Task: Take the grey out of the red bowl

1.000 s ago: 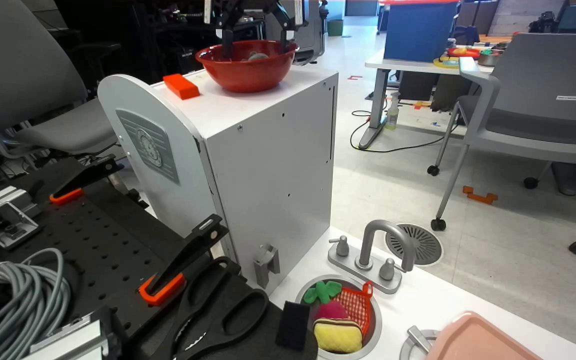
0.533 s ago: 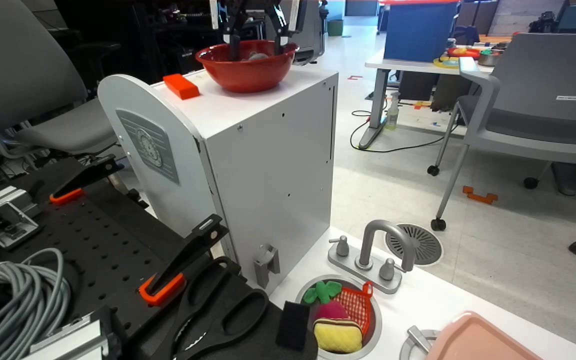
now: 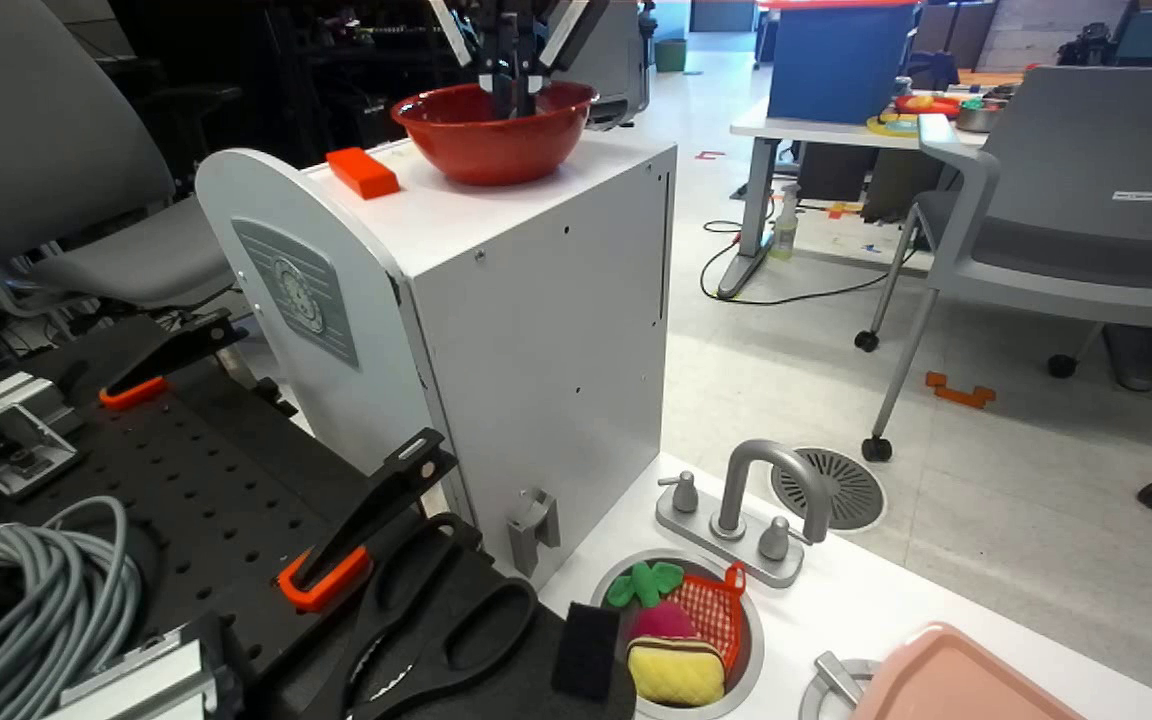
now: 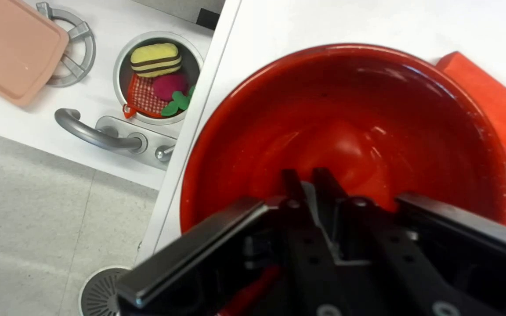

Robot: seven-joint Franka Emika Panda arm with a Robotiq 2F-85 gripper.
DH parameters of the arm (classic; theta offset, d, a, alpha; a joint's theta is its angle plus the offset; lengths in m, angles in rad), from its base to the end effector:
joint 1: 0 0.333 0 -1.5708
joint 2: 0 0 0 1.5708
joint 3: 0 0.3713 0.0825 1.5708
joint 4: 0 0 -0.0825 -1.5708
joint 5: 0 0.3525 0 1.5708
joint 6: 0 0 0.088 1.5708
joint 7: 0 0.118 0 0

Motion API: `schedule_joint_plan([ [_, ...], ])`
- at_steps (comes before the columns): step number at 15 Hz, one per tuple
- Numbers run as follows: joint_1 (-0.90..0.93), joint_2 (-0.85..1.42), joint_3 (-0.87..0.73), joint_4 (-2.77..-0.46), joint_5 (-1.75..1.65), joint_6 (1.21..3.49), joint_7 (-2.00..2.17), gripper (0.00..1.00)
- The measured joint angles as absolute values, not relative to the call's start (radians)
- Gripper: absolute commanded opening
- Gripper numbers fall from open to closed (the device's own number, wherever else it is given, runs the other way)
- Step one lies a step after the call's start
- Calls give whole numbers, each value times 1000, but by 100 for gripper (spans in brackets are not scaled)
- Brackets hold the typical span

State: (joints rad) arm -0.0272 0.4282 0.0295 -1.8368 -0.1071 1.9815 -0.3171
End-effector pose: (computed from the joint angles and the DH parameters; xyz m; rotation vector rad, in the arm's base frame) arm 0.6047 -0.0081 0.3368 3.0211 0.5736 -0.4516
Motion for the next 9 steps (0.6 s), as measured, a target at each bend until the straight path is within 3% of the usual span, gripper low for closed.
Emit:
schedule_joint_plan([
  [9,-19,429,33,-1825,-114,1982,-317,1],
])
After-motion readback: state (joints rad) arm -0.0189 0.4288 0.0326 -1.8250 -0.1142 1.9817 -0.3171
